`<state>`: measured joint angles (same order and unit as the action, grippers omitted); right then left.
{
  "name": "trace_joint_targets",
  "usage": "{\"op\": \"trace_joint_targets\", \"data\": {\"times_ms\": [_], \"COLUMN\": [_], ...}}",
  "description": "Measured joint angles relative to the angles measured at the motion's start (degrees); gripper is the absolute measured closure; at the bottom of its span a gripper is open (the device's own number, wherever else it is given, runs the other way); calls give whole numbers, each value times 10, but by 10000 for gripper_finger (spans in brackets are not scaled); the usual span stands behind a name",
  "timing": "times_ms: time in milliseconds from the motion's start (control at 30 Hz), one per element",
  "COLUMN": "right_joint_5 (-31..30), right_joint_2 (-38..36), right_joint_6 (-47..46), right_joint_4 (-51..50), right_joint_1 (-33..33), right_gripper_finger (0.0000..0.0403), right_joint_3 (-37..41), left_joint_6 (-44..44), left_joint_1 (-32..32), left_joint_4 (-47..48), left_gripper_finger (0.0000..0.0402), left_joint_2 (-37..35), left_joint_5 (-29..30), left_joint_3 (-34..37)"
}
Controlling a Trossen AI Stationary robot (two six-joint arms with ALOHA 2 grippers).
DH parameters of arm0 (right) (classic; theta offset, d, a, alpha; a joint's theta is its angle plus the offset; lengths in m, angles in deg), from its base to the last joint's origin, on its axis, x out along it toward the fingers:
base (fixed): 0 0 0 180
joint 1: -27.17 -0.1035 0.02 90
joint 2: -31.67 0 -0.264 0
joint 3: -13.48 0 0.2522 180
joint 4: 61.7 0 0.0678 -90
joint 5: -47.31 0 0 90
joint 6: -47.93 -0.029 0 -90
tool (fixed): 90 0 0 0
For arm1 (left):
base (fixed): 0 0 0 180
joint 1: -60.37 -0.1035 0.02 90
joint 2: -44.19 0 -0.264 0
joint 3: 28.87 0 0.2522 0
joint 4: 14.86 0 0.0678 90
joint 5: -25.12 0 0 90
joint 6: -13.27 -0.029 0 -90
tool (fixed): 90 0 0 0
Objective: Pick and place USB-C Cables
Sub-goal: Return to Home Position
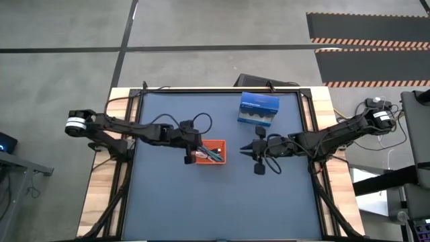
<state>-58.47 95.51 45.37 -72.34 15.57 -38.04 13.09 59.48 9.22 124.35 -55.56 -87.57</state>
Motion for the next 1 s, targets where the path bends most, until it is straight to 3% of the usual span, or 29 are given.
{"op": "trace_joint_targets", "data": {"times_ms": [467,633,867,1000], "right_joint_5": [27,27,22,22], "right_joint_2": [-1,-1,-1,0], "right_joint_6": [76,71,62,48], "right_joint_4": [57,60,64,65], "right_joint_1": [0,0,0,0], "right_gripper_finger": [351,351,351,351], "right_joint_3": [29,30,30,30], "left_joint_6": [51,59,58,56], "left_joint_1": [50,50,50,50], "left_joint_4": [-30,-29,-34,-46], "left_gripper_finger": [392,392,392,392], "left_joint_2": [-57,-64,-62,-56], "left_joint_5": [3,71,87,136], "left_joint_3": [51,78,82,87]}}
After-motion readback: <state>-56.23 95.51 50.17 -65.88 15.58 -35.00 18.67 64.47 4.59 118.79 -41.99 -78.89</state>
